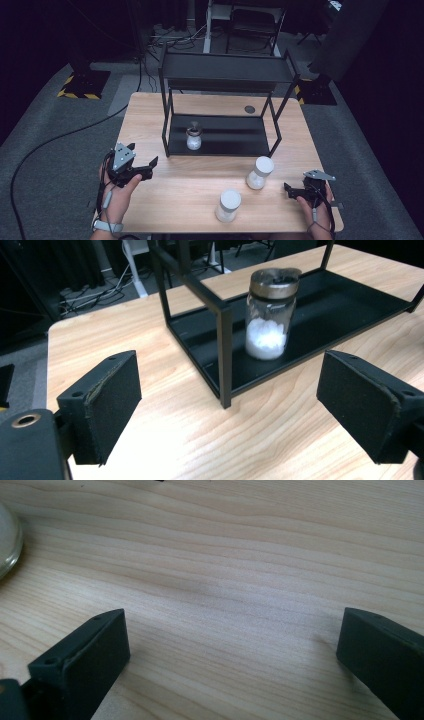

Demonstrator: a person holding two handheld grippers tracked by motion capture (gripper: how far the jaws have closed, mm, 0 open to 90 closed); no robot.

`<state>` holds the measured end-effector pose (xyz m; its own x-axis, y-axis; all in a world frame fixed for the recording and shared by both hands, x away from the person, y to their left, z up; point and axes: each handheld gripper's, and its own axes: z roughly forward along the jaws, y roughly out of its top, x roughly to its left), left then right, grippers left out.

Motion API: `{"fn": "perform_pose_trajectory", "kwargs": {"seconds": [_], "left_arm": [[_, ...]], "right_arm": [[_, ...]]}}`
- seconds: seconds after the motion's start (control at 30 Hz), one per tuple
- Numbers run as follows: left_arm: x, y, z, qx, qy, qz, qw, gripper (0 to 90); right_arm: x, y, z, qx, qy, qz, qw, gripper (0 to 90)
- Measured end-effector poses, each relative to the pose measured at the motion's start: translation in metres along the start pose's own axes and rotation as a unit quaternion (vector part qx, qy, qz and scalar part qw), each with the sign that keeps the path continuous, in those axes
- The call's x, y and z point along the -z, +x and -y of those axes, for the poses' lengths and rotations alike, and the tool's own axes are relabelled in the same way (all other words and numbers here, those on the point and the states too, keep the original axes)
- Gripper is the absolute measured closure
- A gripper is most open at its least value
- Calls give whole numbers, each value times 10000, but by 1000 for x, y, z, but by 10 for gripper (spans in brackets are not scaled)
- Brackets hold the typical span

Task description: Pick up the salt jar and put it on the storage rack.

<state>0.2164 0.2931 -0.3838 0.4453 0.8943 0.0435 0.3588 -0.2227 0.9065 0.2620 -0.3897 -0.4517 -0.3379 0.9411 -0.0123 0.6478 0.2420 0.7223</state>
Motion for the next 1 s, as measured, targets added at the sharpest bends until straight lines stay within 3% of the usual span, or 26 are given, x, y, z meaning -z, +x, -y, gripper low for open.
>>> {"fn": "perform_pose_trajectory", "kwargs": {"seconds": [0.47, 1.0], "left_arm": [[5, 10, 32, 207, 139, -218, 9995, 94], [-7, 15, 67, 496, 638, -362, 9961, 95]], "right_arm": [[0, 0, 0, -1, 1, 1, 10000, 3], [0, 0, 0, -1, 1, 1, 10000, 3]]}}
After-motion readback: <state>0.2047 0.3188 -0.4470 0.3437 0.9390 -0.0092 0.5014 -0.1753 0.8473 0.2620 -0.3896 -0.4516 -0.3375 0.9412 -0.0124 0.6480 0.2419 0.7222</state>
